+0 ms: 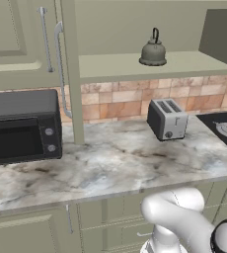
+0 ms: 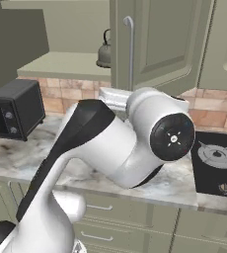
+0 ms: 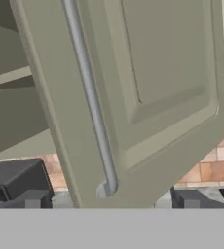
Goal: Open the cabinet, pick the kettle from the cabinet, and place it in the sink.
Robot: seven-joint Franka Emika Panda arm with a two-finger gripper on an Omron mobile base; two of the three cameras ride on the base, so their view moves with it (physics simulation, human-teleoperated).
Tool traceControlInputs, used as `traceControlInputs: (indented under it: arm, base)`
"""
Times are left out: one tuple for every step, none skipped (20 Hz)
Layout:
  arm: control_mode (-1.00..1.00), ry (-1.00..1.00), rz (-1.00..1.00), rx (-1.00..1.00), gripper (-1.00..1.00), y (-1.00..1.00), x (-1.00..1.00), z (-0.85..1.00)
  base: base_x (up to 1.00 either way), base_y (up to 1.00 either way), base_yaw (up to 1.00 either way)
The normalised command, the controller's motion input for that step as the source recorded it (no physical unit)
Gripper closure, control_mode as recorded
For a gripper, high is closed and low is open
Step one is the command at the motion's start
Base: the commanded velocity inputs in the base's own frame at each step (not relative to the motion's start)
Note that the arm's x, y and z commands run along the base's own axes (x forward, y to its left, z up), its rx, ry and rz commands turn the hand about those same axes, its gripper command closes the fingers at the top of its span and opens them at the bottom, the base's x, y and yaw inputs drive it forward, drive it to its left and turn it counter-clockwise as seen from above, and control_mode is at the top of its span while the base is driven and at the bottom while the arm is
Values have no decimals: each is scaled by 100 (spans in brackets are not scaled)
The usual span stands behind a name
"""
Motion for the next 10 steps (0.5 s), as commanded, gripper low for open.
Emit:
traceControlInputs:
  arm:
    - [-100,1,-10,0,-100,25,-39,4]
    - [-100,1,-10,0,-100,26,-39,4]
    - [-100,2,-11,0,-100,28,-38,3]
    - [-100,2,-12,0,-100,28,-38,3]
    - [-100,2,-13,0,-100,30,-36,2]
    - [-100,2,-14,-1,-100,32,-35,1]
    - [-100,2,-14,-1,-100,32,-35,1]
    - [-100,2,-14,-1,-100,33,-33,1]
    - [-100,4,-14,0,-100,34,-30,1]
    - [-100,4,-13,0,-100,33,-30,1]
  base:
    - [0,0,0]
    - [0,0,0]
    - [0,0,0]
    - [0,0,0]
    - [0,0,0]
    - [0,0,0]
    - [0,0,0]
    - [0,0,0]
    - [0,0,0]
    - [0,0,0]
